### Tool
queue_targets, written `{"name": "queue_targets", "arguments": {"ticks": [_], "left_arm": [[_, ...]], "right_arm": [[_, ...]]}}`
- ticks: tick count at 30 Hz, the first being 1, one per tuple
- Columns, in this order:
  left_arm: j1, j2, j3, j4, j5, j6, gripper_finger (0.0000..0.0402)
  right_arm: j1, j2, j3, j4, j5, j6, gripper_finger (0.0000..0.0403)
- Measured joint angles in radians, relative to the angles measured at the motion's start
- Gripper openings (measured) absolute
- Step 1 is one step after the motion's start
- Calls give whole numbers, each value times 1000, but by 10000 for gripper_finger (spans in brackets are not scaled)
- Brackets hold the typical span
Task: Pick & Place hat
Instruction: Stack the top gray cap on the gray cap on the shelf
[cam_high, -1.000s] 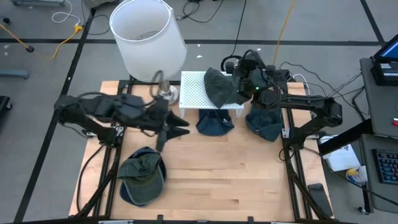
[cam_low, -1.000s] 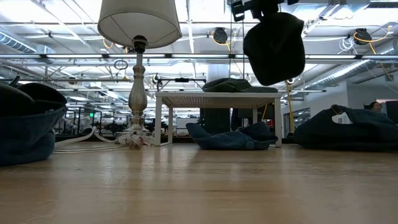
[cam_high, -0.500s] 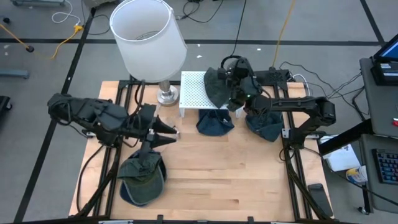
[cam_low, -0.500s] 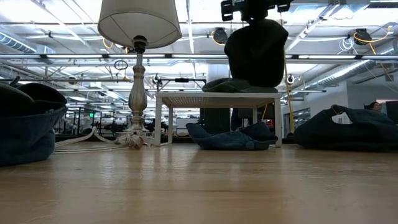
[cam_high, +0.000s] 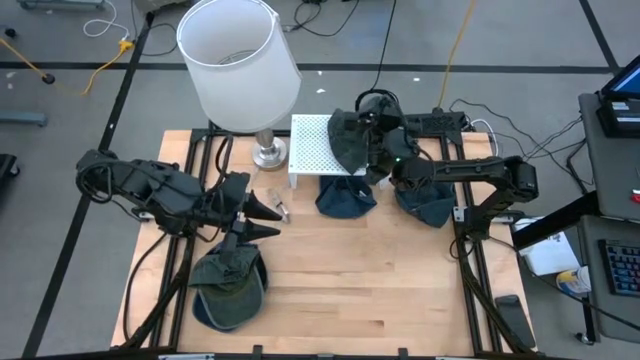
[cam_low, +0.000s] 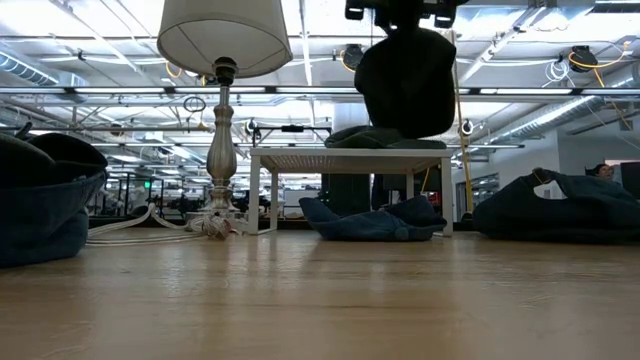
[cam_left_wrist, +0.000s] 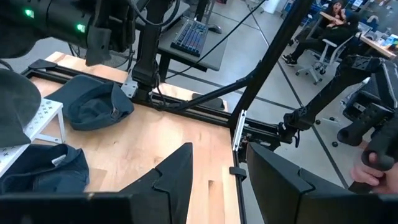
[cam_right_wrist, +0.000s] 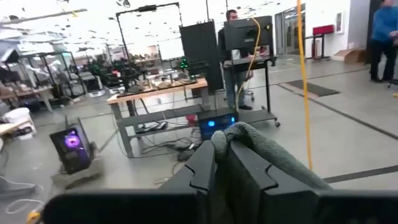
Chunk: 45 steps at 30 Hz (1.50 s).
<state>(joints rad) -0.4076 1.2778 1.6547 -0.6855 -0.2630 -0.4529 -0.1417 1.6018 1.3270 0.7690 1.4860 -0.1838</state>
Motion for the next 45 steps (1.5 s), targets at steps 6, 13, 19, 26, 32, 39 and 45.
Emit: {"name": "queue_targets", "arguments": {"ticks": [6,13,19,26,32,39,45], "left_arm": [[0,0,0,-18,1,-5,154],[0,0,0,-29,2,-4,154],[0,0,0,-30,3,13,154],[1,0,0,-29,3,50,154],[1,0,0,-28,3,66,154],[1,0,0,-28,70,66,154],[0,0,0,-29,87,52,154]], "right_arm": [[-1,9,0,-110,-130,163,22],[0,9,0,-396,-257,436,19],[-1,9,-1,-451,-257,513,19],[4,9,-1,-444,-257,669,19],[22,9,-1,-459,-289,839,18],[48,7,-1,-536,-364,961,18],[74,-7,-1,-770,-391,977,18]]}}
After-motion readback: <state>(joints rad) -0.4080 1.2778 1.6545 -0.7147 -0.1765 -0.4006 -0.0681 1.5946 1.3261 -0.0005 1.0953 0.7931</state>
